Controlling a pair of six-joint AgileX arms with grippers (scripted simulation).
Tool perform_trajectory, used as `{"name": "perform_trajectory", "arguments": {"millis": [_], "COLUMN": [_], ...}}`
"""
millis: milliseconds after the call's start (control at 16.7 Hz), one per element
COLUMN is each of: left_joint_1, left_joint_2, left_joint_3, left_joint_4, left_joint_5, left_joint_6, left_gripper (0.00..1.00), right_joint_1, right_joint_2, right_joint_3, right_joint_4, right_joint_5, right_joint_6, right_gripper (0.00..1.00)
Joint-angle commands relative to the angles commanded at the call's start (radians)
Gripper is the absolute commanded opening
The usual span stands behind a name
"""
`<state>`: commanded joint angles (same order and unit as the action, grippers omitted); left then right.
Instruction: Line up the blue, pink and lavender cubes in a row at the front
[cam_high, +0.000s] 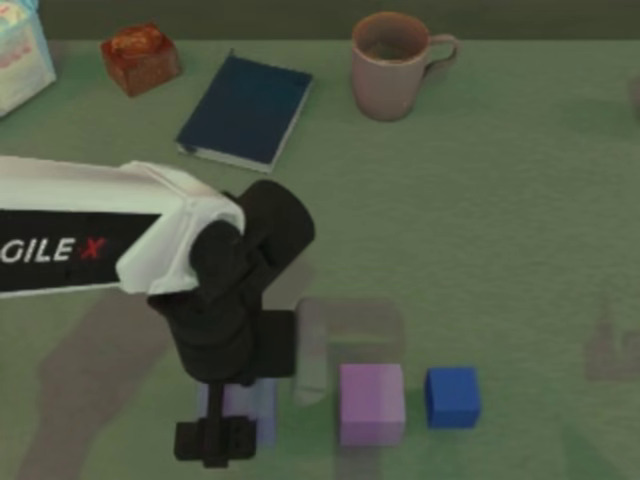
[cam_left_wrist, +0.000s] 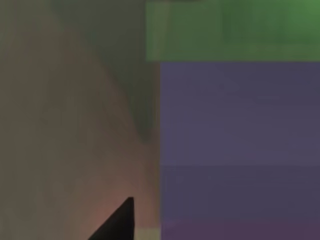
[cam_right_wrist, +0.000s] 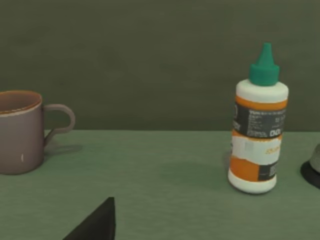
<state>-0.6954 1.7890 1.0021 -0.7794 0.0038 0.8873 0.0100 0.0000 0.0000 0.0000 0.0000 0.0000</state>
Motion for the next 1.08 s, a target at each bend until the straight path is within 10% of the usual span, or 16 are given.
{"name": "perform_trajectory", "arguments": {"millis": [1080], "left_joint_1": [0.02], "left_joint_2": [-0.11], "left_joint_3": [0.173], "left_joint_4": [-0.282], "left_joint_5": [0.0], "left_joint_6": [-0.003], "left_gripper": [1.0], "right_joint_1": [0.0], "right_joint_2": [0.0], "right_joint_3": [0.0], "right_joint_4": [0.0], "right_joint_5": [0.0], "right_joint_6": [0.0], "right_gripper": [1.0]}}
